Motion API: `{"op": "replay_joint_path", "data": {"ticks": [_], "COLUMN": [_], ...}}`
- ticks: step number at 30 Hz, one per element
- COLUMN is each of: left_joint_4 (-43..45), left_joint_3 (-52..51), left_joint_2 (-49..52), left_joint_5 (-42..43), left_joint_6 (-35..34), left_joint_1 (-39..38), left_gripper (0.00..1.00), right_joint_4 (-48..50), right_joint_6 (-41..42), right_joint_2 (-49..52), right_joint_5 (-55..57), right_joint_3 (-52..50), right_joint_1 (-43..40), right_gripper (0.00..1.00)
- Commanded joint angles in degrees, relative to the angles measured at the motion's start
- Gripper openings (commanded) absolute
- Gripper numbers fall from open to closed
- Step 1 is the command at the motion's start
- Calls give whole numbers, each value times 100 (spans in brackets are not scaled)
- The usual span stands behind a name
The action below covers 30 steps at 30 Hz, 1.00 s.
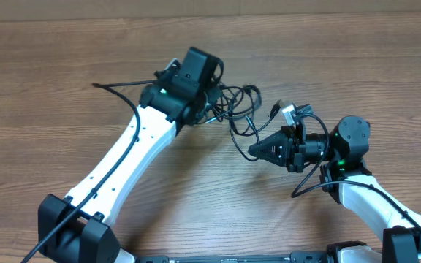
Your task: Untangle cables
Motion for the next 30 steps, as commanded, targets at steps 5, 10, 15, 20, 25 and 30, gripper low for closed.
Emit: {"op": "replay_joint_path", "data": {"ticks": [5,10,15,20,25,30], "left_joint_4": [-151,-175,-155,-144,-133,-136], "left_joint_3": [2,0,0,0,0,0], "left_joint_2": [17,17,17,17,17,17], "left_joint_5": [-260,-238,-238,-238,-238,-192], "left_joint_6": [-317,-188,203,931,1410,1692], "left_joint_1": [315,323,323,323,323,323], "left_gripper": [4,4,4,4,4,4], "right_joint_4": [-632,-1681,-2179,-2138,-2306,-2953], "right_joint_6": [-46,-20,-24,-4,-2,286], "right_joint_2": [-61,-61,-61,-61,-61,-61], "right_joint_5": [81,1064,1456,1832,2708,3729], "right_joint_3": [79,79,79,79,79,79], "right_joint_1": [26,26,26,26,26,26], "right_gripper": [4,49,72,80,98,100]}}
